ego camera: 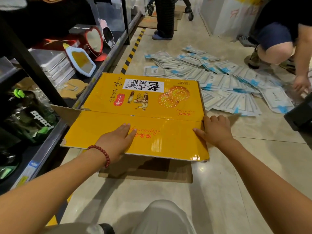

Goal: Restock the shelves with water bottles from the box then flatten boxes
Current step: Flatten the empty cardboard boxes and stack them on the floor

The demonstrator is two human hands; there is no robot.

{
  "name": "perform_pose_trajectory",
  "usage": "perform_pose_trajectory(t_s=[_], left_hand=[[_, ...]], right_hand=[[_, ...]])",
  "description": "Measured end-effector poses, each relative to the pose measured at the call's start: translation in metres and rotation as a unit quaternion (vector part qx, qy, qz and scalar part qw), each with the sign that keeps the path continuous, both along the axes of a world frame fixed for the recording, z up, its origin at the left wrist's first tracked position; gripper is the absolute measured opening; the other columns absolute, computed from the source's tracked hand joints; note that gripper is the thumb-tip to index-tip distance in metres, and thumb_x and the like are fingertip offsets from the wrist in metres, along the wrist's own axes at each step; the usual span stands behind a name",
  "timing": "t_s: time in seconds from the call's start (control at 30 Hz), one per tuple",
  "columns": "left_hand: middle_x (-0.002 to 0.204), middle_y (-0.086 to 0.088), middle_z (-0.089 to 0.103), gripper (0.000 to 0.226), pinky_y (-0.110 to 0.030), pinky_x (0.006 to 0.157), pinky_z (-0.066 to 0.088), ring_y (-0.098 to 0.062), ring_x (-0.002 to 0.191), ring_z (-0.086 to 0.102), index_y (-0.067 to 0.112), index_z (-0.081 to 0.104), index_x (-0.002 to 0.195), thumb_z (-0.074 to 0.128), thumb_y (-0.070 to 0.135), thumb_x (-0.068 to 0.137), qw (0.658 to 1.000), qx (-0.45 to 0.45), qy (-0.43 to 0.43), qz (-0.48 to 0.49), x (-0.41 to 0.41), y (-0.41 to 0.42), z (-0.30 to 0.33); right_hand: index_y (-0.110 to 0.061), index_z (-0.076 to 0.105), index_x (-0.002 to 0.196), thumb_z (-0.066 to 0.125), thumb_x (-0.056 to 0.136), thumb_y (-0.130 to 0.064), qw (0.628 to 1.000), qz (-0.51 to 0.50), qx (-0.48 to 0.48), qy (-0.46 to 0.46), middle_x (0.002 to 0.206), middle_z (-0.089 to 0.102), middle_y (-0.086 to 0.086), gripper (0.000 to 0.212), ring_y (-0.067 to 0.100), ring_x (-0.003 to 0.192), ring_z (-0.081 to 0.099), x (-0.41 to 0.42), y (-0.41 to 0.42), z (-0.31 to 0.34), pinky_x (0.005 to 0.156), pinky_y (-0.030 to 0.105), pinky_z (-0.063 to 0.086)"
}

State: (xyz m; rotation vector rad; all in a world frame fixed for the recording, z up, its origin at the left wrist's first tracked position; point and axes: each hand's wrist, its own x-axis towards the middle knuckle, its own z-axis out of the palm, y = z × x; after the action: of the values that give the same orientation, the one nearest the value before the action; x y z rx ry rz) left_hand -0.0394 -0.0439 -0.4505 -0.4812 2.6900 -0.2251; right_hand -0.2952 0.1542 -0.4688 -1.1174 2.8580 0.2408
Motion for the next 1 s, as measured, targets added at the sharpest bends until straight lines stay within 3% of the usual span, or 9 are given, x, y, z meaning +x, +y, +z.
perform_pose_trajectory(t_s=[0.13, 0.27, 0.43, 0.6, 0.67, 0.77, 0.87, 0.93, 1.0], left_hand=[[0.159, -0.006, -0.008, 0.093, -0.033, 0.104, 0.041, -0.022, 0.147, -0.001, 0.021, -0.009, 0.15, 0.061, 0.027, 0.089, 1.0, 0.006, 0.005, -0.002, 0.001, -0.003, 0.002], [0.159, -0.002, -0.006, 0.093, -0.034, 0.109, 0.036, -0.02, 0.146, 0.0, 0.025, -0.004, 0.151, 0.062, 0.039, 0.087, 0.999, 0.032, 0.021, 0.002, 0.005, -0.011, 0.002], [0.159, 0.009, 0.001, 0.104, -0.035, 0.115, 0.024, -0.013, 0.146, 0.003, 0.033, 0.007, 0.15, 0.049, 0.079, 0.068, 0.991, 0.124, 0.031, 0.028, 0.014, -0.043, 0.011], [0.15, -0.009, 0.031, 0.074, -0.045, 0.114, 0.027, -0.024, 0.14, 0.027, 0.013, 0.031, 0.143, 0.043, 0.06, 0.087, 0.956, 0.096, 0.19, 0.202, 0.021, -0.11, 0.005], [0.139, -0.014, 0.043, 0.066, -0.05, 0.109, 0.033, -0.031, 0.134, 0.033, 0.007, 0.042, 0.132, 0.044, 0.057, 0.089, 0.943, 0.047, 0.206, 0.256, 0.027, -0.138, -0.004], [0.145, -0.013, 0.039, 0.065, -0.056, 0.11, 0.024, -0.033, 0.14, 0.025, 0.006, 0.042, 0.133, 0.04, 0.057, 0.092, 0.928, 0.02, 0.182, 0.323, 0.034, -0.164, -0.016], [0.114, -0.011, 0.057, 0.048, -0.058, 0.107, 0.026, -0.033, 0.122, 0.045, 0.012, 0.054, 0.102, 0.038, 0.057, 0.092, 0.928, 0.006, 0.169, 0.333, 0.036, -0.165, -0.017], [0.089, -0.007, 0.054, 0.048, -0.053, 0.102, 0.034, -0.032, 0.104, 0.053, 0.016, 0.05, 0.084, 0.033, 0.06, 0.092, 0.944, -0.034, 0.142, 0.295, 0.035, -0.161, -0.011], [0.08, -0.004, 0.053, 0.051, -0.046, 0.091, 0.043, -0.028, 0.085, 0.054, 0.018, 0.044, 0.075, 0.028, 0.063, 0.091, 0.953, -0.048, 0.12, 0.275, 0.034, -0.159, -0.008]], right_hand=[[-0.01, 0.042, 0.127, 0.037, 0.093, -0.06, 0.996, -0.08, -0.012, -0.041, 0.126, 0.053, 0.012, 0.061, 0.032, 0.122, 0.043, 0.012, -0.012, 0.006, 0.102, 0.048, 0.028], [0.0, 0.017, 0.143, 0.042, 0.096, -0.048, 0.942, -0.178, -0.162, -0.233, 0.133, 0.05, 0.024, 0.072, 0.041, 0.116, 0.052, 0.021, -0.023, -0.007, 0.09, 0.044, 0.041], [-0.005, 0.011, 0.143, 0.055, 0.093, -0.038, 0.924, -0.226, -0.215, -0.221, 0.126, 0.052, 0.027, 0.075, 0.044, 0.106, 0.056, 0.025, -0.028, -0.03, 0.081, 0.047, 0.046], [-0.006, 0.012, 0.14, 0.047, 0.091, -0.053, 0.935, -0.213, -0.212, -0.189, 0.117, 0.056, 0.026, 0.077, 0.043, 0.097, 0.059, 0.02, -0.025, -0.042, 0.076, 0.048, 0.05], [-0.007, 0.014, 0.139, 0.046, 0.09, -0.056, 0.934, -0.206, -0.223, -0.189, 0.115, 0.057, 0.026, 0.077, 0.043, 0.096, 0.059, 0.02, -0.025, -0.043, 0.076, 0.049, 0.05], [-0.008, 0.016, 0.138, 0.045, 0.088, -0.059, 0.93, -0.208, -0.234, -0.19, 0.118, 0.056, 0.026, 0.077, 0.044, 0.098, 0.059, 0.021, -0.026, -0.043, 0.077, 0.05, 0.049], [-0.01, 0.013, 0.141, 0.044, 0.087, -0.063, 0.93, -0.21, -0.234, -0.189, 0.124, 0.055, 0.023, 0.082, 0.043, 0.102, 0.058, 0.024, -0.027, -0.041, 0.076, 0.049, 0.048], [-0.009, 0.012, 0.142, 0.042, 0.085, -0.067, 0.929, -0.215, -0.233, -0.189, 0.124, 0.055, 0.023, 0.087, 0.043, 0.103, 0.058, 0.024, -0.027, -0.039, 0.077, 0.049, 0.048], [-0.009, 0.014, 0.141, 0.041, 0.083, -0.069, 0.926, -0.223, -0.234, -0.195, 0.124, 0.055, 0.022, 0.088, 0.042, 0.103, 0.058, 0.023, -0.026, -0.035, 0.077, 0.05, 0.049]])
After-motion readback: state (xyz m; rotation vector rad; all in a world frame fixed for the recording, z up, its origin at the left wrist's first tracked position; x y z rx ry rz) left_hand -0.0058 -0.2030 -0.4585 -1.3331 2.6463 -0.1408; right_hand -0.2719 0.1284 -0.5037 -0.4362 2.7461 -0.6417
